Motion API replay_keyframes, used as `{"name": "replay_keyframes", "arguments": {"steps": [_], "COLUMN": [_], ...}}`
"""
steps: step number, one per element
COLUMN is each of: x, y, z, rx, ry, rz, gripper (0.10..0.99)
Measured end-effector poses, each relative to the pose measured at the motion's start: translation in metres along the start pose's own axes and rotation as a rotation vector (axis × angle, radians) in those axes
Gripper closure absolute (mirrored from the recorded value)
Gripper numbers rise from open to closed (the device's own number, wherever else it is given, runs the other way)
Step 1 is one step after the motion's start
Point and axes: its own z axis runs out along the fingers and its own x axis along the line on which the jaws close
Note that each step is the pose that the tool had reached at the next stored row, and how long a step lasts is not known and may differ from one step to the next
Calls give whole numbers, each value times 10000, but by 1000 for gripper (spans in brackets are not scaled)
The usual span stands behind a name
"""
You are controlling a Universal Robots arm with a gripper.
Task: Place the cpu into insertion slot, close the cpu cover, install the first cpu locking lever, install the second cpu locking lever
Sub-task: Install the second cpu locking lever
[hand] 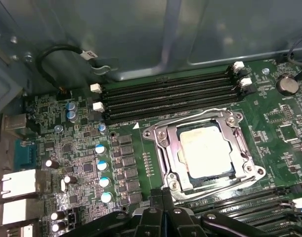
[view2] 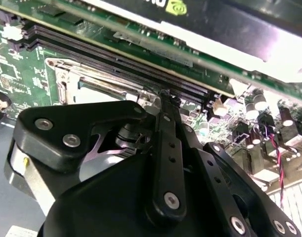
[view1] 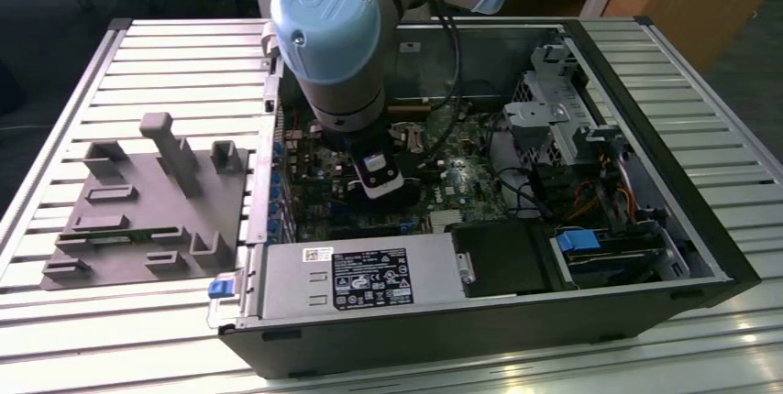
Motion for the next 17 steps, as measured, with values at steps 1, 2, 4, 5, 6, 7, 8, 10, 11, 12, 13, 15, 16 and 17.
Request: {"name": "replay_keyframes", "arguments": {"steps": [1, 2, 4, 5, 6, 7, 8, 10, 11, 12, 13, 15, 16, 17], "x": [-1, -1, -2, -2, -3, -6, -12, -35, -53, -70, -81, -89, -93, -98], "y": [6, 13, 26, 30, 33, 36, 38, 45, 49, 53, 56, 67, 77, 86], "z": [-15, -30, -59, -67, -70, -73, -74, -73, -72, -71, -71, -68, -65, -63], "rx": [0, -1, -3, -2, -4, -4, -3, -4, -3, -4, 1, 49, 100, 153], "ry": [-1, -4, -10, -10, -11, -11, -11, -11, -11, -11, -11, -22, -31, -42], "rz": [-1, -2, -4, -4, -4, -4, -3, -4, -3, -3, -4, -9, -16, -24], "gripper": [984, 984, 984, 984, 984, 984, 984, 984, 984, 984, 984, 984, 984, 984]}}
